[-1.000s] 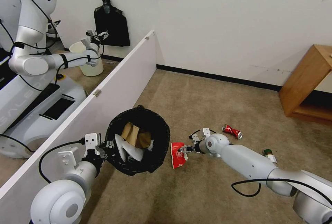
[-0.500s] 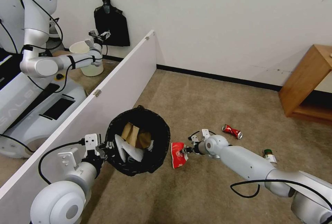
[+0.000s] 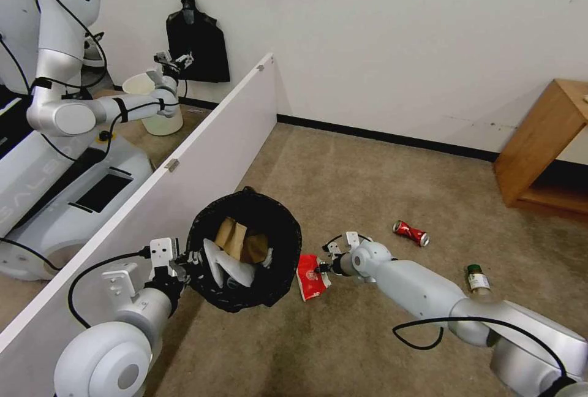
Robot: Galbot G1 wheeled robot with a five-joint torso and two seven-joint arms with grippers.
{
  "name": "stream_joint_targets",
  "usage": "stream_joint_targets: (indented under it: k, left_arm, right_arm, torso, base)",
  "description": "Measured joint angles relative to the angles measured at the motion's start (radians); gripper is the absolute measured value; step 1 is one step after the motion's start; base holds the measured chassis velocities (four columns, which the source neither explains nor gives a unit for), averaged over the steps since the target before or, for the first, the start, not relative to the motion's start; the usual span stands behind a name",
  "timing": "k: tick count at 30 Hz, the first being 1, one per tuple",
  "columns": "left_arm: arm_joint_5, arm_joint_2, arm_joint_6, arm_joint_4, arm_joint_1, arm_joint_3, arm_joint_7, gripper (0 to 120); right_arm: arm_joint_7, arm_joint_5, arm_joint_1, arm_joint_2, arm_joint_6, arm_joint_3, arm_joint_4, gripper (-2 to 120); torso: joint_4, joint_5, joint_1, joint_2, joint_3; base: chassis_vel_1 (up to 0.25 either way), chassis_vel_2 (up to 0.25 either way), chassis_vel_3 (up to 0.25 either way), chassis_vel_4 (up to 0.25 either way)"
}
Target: Pick up the trash bin and place the garbage on the floor into it.
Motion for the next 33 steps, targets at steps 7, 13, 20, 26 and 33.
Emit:
stream_joint_targets:
  k: [7,13,20,26,33]
  left_arm:
    - [-0.001,0.0,0.0,0.002,-0.006,0.004,0.0,0]
    - [-0.004,0.001,0.0,0.004,-0.006,0.006,0.0,0]
    - [-0.017,0.013,0.0,-0.005,-0.001,0.015,-0.001,0]
    - [-0.032,0.031,0.0,-0.009,0.003,0.019,-0.001,0]
    - [-0.046,0.06,0.0,-0.012,-0.005,0.025,-0.009,0]
  right_arm:
    - [0.002,0.003,0.001,-0.016,0.001,0.003,0.017,0]
    - [0.029,0.016,-0.002,-0.057,0.001,0.009,0.07,0]
    - [0.093,0.049,-0.008,-0.136,0.0,0.021,0.171,0]
    - [0.125,0.08,-0.003,-0.195,-0.001,0.027,0.26,0]
    - [0.188,0.108,-0.007,-0.29,0.001,0.069,0.431,0]
  torso:
    - [0.0002,0.0002,0.0,0.0,0.0]
    - [0.0002,0.0002,0.0,0.0,0.0]
    - [-0.0002,0.0002,0.0,0.0,0.0]
    - [0.0001,0.0,0.0,0.0,0.0]
    - [0.0001,0.0,0.0,0.0,0.0]
  base:
    - [0.0,0.0,0.0,0.0]
    - [0.0,0.0,0.0,0.0]
    - [0.0,0.0,0.0,0.0]
    - [0.0,0.0,0.0,0.0]
    - [0.0,0.0,0.0,0.0]
